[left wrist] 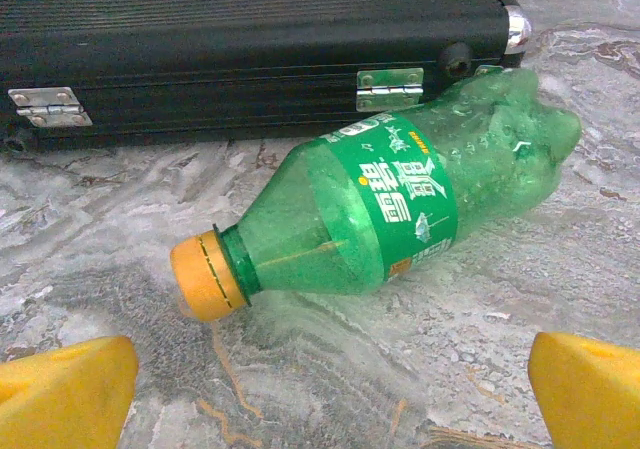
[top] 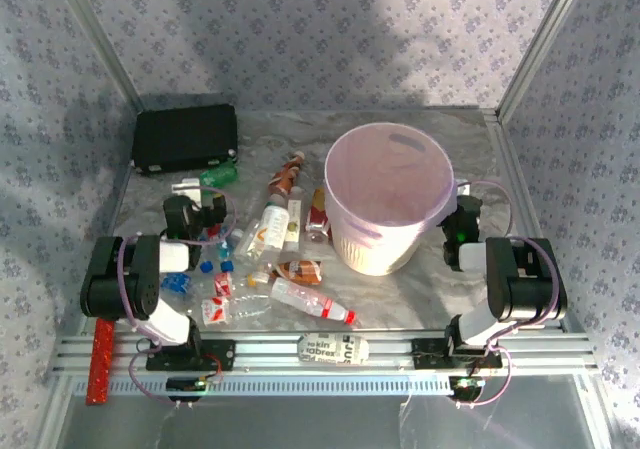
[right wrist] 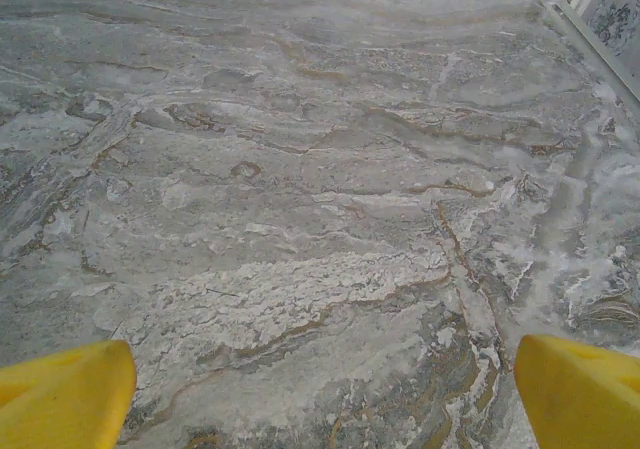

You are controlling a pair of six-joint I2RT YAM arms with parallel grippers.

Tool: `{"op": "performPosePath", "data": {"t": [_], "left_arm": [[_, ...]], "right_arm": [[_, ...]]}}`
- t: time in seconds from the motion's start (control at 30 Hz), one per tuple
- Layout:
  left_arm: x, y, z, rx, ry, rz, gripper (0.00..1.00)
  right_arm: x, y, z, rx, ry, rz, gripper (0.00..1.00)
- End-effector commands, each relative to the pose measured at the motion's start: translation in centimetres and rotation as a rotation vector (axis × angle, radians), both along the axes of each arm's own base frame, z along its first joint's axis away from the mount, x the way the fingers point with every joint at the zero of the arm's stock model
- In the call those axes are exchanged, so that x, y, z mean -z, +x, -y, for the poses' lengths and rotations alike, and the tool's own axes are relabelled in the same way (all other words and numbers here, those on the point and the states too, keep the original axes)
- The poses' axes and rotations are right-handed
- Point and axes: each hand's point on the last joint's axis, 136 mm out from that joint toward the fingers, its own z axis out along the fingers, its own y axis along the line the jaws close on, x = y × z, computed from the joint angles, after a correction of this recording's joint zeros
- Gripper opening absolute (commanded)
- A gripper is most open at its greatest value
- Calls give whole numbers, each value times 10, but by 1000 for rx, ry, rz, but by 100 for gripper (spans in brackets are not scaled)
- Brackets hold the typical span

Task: Put the plastic bottles in the bin

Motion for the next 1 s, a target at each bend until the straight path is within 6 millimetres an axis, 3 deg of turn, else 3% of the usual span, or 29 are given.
{"op": "performPosePath", "data": {"t": [0.0,0.97], "left_arm": [[-10,5,4,25,3,40,100],[-10,6,1,33,-33,34,100]], "right_arm": [[-11,7,0,6,7,34,99],[-10,6,0,3,14,31,99]]}}
